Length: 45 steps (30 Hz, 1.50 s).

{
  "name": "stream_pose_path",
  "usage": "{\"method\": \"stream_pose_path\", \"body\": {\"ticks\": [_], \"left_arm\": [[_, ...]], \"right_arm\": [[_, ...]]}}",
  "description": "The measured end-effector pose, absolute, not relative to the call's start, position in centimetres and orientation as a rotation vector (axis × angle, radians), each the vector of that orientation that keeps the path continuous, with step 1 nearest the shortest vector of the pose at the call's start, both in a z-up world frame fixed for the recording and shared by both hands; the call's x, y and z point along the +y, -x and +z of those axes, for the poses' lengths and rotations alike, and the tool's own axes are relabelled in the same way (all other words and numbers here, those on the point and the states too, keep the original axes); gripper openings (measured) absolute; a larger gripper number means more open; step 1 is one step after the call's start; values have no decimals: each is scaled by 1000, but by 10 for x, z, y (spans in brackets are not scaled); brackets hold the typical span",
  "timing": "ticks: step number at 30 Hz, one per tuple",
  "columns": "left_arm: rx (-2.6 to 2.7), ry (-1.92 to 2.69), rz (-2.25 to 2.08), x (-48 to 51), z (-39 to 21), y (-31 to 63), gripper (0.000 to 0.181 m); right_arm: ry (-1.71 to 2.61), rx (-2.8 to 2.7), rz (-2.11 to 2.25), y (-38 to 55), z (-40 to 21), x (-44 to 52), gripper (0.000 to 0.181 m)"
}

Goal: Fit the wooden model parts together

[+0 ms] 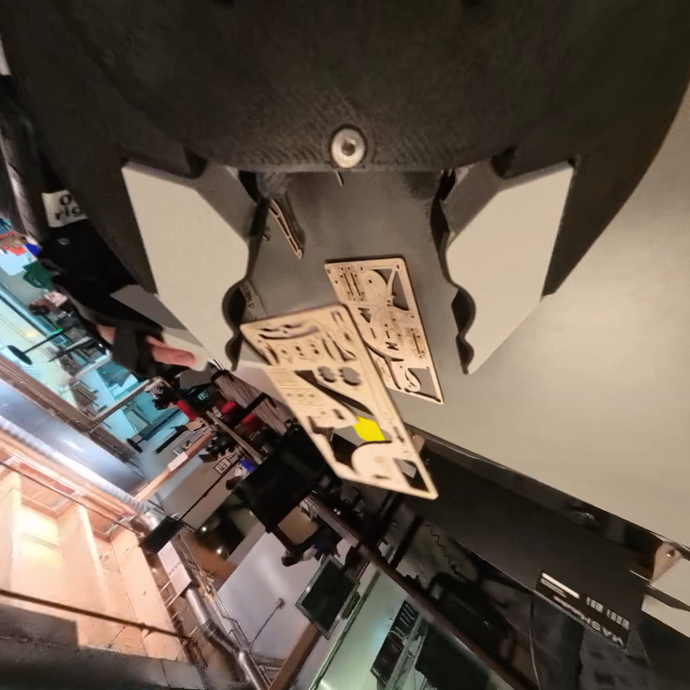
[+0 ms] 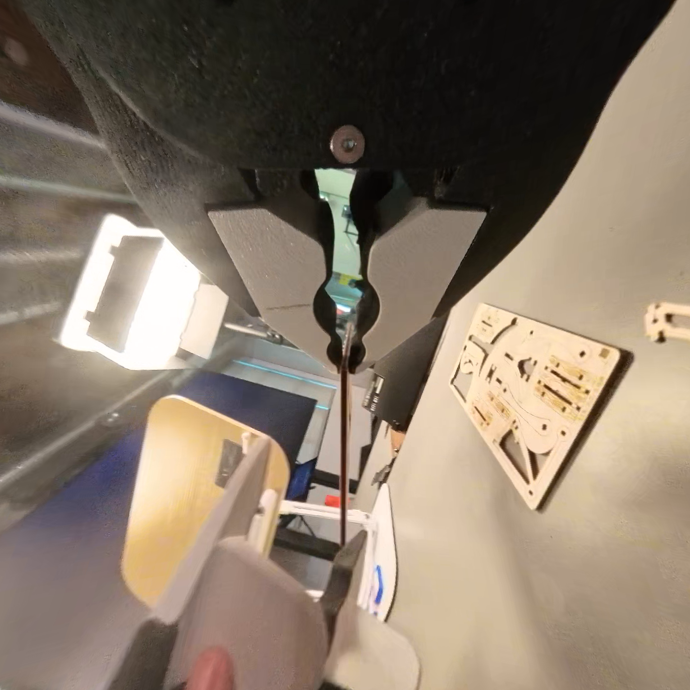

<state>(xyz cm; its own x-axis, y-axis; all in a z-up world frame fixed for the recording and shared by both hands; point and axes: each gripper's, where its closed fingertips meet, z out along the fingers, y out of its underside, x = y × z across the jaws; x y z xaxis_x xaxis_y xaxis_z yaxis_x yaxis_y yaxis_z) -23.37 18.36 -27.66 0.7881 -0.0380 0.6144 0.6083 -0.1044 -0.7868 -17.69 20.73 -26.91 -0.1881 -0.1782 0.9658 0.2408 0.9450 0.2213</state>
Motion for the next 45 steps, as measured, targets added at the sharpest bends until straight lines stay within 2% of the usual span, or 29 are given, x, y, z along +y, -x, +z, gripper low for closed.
{"method": "stream_pose_path", "body": {"ticks": [3,5,6,8,10,18,20,24,26,29,32,35,36,40,43,45], "left_arm": [[-402,1576,-660,185,-270,218,110],[-346,1540,-776,184,-260,201,100],[-311,1510,-855,182,-253,191,94],[-214,1408,-1065,173,-233,169,67],[-168,1302,-1281,163,-219,157,51],[-112,1335,-1438,161,-227,139,11],[-124,1333,-1443,162,-228,138,3],[-133,1394,-1286,169,-237,145,1],[-127,1384,-1255,169,-236,148,1],[-92,1339,-1304,164,-230,146,1],[-23,1327,-1318,160,-227,137,1],[16,1323,-1320,158,-227,130,1],[17,1318,-1322,158,-226,130,1],[22,1283,-1361,155,-222,131,1],[36,1280,-1378,153,-222,130,1],[43,1279,-1389,152,-222,128,1]], "right_arm": [[-28,-1639,-388,153,-251,185,0],[-95,-1598,-401,141,-243,166,1],[-125,-1580,-421,135,-239,160,0],[-171,-1552,-447,125,-235,151,1],[-190,-1531,-470,117,-230,147,1],[-199,-1529,-562,98,-231,155,1],[-91,-1618,-517,96,-243,164,9],[353,-1726,-251,87,-254,188,42],[591,-1750,21,83,-256,190,56],[1004,-1642,845,88,-236,162,55],[1314,-1376,1293,99,-212,168,51],[1497,-1284,1421,108,-215,172,36],[1521,-1272,1459,110,-214,170,34],[1556,-1202,1533,111,-212,175,11],[1565,-1171,1622,112,-210,174,9],[1572,-1160,1691,113,-210,171,18]]}}
